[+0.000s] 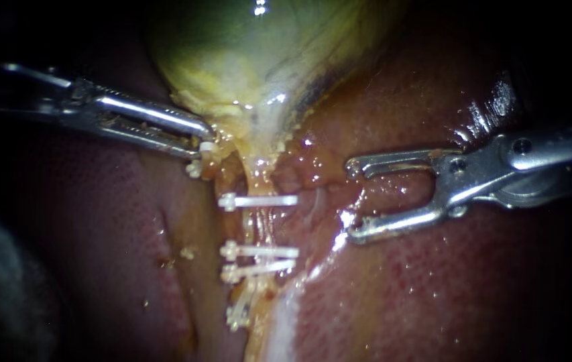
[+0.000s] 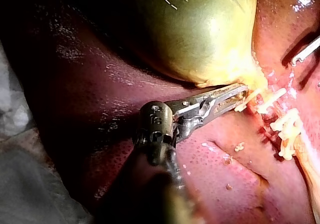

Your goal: Going back third clip right tube

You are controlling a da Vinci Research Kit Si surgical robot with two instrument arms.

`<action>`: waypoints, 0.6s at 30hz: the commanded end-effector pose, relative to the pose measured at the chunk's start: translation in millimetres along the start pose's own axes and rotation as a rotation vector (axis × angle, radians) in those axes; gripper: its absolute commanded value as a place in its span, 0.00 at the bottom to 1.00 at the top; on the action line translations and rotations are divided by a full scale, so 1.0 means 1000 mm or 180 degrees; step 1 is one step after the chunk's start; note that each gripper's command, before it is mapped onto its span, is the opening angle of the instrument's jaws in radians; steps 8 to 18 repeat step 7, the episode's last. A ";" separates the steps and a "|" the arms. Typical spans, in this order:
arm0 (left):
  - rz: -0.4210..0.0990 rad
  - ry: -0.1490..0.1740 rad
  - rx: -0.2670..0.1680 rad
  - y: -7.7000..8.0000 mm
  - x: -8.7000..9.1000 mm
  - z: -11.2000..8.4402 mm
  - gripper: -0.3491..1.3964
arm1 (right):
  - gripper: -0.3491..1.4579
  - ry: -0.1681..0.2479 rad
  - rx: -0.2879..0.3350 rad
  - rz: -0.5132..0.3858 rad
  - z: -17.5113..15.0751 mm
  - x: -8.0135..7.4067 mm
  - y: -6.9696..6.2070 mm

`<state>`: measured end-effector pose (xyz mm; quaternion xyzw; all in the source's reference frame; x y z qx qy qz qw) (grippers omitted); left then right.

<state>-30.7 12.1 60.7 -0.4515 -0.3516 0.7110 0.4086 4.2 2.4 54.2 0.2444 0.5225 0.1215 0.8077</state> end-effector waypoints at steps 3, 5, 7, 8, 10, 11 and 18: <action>0.0002 -0.0005 -0.0007 0.0000 0.0000 -0.0002 0.00 | 0.47 0.0001 0.0002 0.0000 0.0000 0.0000 0.0000; 0.0003 -0.0006 -0.0008 0.0000 -0.0001 -0.0003 0.00 | 0.47 0.0002 0.0003 0.0001 0.0000 0.0001 -0.0001; 0.0003 -0.0007 -0.0010 0.0000 -0.0001 -0.0004 0.00 | 0.47 0.0002 0.0004 0.0001 0.0000 0.0001 -0.0001; 0.0003 -0.0007 -0.0010 0.0000 -0.0001 -0.0004 0.00 | 0.47 0.0002 0.0004 0.0001 0.0000 0.0001 -0.0001; 0.0003 -0.0007 -0.0010 0.0000 -0.0001 -0.0004 0.00 | 0.47 0.0002 0.0004 0.0001 0.0000 0.0001 -0.0001; 0.0003 -0.0007 -0.0010 0.0000 -0.0001 -0.0004 0.00 | 0.47 0.0002 0.0004 0.0001 0.0000 0.0001 -0.0001; 0.0003 -0.0007 -0.0010 0.0000 -0.0001 -0.0004 0.00 | 0.47 0.0002 0.0004 0.0001 0.0000 0.0001 -0.0001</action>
